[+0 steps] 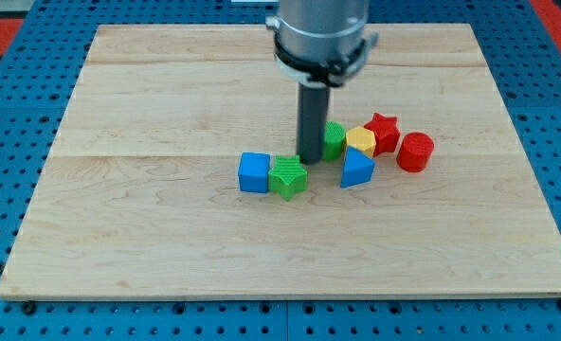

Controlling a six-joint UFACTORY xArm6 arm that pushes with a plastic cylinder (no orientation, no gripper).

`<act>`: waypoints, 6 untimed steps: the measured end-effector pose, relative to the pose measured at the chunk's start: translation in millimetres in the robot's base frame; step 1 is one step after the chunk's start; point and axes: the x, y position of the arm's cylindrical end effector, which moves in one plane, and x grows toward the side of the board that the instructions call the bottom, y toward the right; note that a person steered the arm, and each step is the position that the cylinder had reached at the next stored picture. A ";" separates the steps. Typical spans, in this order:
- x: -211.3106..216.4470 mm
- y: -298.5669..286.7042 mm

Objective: Slide the green circle away from the yellow hexagon

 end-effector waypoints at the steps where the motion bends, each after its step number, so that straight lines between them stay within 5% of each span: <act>1: -34.8 -16.1; 2: 1.3 -22.7; 3: 12.5 40.4; 5: -104.5 60.2; 6: -122.7 60.6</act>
